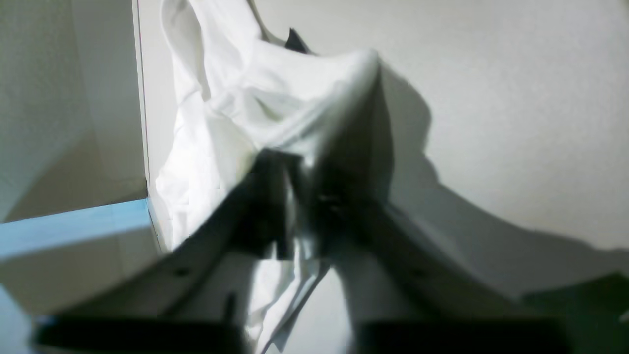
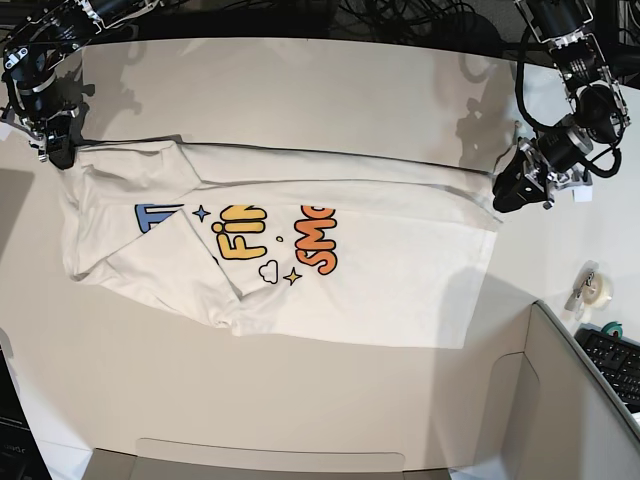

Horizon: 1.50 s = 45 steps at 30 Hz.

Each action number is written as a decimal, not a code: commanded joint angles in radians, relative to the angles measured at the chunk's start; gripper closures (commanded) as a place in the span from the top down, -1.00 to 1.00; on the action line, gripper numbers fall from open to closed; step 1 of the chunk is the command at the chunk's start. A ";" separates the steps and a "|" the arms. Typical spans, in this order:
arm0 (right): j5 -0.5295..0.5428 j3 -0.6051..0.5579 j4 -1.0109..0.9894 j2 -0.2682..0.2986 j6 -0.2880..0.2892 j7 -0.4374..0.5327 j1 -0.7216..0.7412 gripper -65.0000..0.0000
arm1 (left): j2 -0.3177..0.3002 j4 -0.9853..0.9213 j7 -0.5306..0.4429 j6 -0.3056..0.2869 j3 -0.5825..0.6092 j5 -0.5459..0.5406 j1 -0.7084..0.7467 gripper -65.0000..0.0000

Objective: Layout the t-shirt on the table in an organized manner, then fold the t-shirt properly
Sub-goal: 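Hold the folded edge with both grippers and pull it taut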

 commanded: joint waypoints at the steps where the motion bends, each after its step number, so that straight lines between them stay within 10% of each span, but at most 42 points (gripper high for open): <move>1: 0.008 -0.001 0.011 0.007 -0.031 -0.003 0.003 -1.00 | -0.020 0.019 0.015 0.007 -0.003 -0.047 -0.007 -0.43; 20: -0.002 -0.085 0.014 0.007 -0.103 0.001 0.017 -1.00 | -0.043 0.012 0.115 0.015 -0.117 -0.047 0.092 -0.19; 45: -0.002 -0.104 0.014 0.007 -0.107 0.001 0.018 -1.00 | -0.040 0.013 -0.019 0.015 0.035 0.093 0.040 -0.18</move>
